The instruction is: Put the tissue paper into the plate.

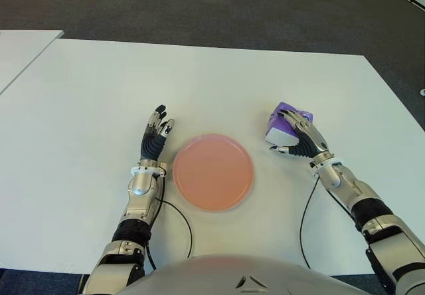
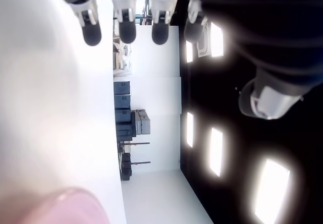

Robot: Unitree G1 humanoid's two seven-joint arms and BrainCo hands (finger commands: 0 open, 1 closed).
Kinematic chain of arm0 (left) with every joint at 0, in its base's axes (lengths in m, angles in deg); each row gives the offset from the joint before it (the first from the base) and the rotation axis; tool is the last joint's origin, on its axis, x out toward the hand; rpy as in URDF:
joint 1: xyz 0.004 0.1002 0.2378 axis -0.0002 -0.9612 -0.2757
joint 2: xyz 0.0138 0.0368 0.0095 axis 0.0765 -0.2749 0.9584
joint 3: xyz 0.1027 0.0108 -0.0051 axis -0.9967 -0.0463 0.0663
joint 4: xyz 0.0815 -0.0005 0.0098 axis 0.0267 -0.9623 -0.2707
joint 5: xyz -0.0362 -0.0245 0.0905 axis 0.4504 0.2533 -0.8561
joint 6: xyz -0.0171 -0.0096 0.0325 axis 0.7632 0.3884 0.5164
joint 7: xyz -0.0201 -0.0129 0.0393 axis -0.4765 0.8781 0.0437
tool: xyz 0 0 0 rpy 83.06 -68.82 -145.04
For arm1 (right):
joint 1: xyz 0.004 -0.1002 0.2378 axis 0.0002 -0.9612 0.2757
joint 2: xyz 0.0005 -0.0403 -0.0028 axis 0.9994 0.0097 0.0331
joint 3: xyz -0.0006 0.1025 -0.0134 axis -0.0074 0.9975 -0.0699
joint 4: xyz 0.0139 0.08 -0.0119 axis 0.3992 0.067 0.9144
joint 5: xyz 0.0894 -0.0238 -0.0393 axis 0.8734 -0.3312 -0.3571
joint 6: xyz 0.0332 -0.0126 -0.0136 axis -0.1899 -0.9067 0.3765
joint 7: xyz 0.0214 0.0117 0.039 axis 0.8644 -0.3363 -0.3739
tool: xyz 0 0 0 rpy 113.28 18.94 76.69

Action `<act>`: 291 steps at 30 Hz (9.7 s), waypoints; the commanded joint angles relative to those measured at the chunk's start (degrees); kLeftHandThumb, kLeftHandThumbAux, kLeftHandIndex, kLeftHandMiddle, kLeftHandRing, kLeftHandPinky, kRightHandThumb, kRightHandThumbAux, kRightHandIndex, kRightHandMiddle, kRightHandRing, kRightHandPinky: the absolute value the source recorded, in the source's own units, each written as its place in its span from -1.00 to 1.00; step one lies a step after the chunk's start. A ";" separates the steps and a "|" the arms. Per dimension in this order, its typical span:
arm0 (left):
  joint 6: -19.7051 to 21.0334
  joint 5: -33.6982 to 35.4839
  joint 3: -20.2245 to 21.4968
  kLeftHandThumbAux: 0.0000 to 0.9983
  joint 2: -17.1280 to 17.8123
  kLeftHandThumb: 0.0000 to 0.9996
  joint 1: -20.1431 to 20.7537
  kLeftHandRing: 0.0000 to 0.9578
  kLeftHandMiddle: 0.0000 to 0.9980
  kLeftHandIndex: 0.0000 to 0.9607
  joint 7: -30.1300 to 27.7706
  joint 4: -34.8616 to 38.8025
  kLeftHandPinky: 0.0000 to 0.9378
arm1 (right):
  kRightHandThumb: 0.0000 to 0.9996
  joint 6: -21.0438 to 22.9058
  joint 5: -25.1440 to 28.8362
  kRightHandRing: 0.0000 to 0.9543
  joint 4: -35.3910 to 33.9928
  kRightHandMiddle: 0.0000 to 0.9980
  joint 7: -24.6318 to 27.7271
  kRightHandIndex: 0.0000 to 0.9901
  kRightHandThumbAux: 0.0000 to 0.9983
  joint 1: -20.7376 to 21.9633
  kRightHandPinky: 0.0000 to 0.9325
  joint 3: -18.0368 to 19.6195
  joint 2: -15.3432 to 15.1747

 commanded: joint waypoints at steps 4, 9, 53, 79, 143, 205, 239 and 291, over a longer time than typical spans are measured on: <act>2.99 0.34 0.05 -0.05 0.76 -1.00 -2.68 -1.00 -1.00 -1.00 -1.46 -1.90 -1.00 | -0.77 4.10 -1.54 -1.00 -1.08 -1.00 10.04 -1.00 0.11 -11.72 -1.00 -2.86 -1.16; 3.26 0.27 0.12 -0.05 0.97 -1.00 -2.49 -1.00 -1.00 -1.00 -1.42 -2.02 -1.00 | -0.76 4.87 -1.58 -1.00 -2.18 -1.00 10.55 -1.00 0.11 -12.13 -1.00 -2.54 -1.04; 4.12 -0.23 0.27 -0.06 0.72 -1.00 -1.15 -1.00 -1.00 -1.00 -1.03 -3.18 -1.00 | -1.00 9.62 -11.19 -1.00 -33.33 -1.00 0.49 -1.00 0.10 -4.71 -1.00 14.87 -7.59; 4.44 0.20 0.51 -0.05 0.05 -1.00 -2.03 -1.00 -1.00 -1.00 -0.92 -2.24 -1.00 | -0.98 11.62 -6.36 -1.00 -28.85 -1.00 12.57 -1.00 0.18 -0.31 -1.00 16.62 -3.10; 4.56 1.09 1.01 -0.07 0.83 -1.00 -1.51 -1.00 -1.00 -1.00 -2.51 -3.02 -1.00 | -0.89 18.04 -4.31 -1.00 -32.02 -1.00 38.97 -1.00 -0.08 -4.02 -1.00 13.02 -5.00; 4.17 2.22 1.31 -0.02 1.13 -1.00 -1.60 -1.00 -1.00 -1.00 -3.02 -2.78 -1.00 | -0.99 28.57 -4.90 -1.00 -29.87 -1.00 38.23 -1.00 -0.03 -2.55 -1.00 14.35 -4.45; 4.28 2.10 0.76 0.00 1.46 -1.00 -2.89 -1.00 -1.00 -1.00 -3.22 -0.82 -1.00 | -0.99 25.25 -4.88 -1.00 -27.87 -1.00 36.53 -1.00 0.01 -2.44 -1.00 12.82 -4.61; 3.15 1.29 0.85 -0.04 2.30 -1.00 -3.92 -1.00 -1.00 -1.00 -3.52 -1.32 -1.00 | -0.90 16.06 -21.85 -1.00 25.56 -1.00 -7.79 -1.00 0.06 7.69 -1.00 -11.28 13.00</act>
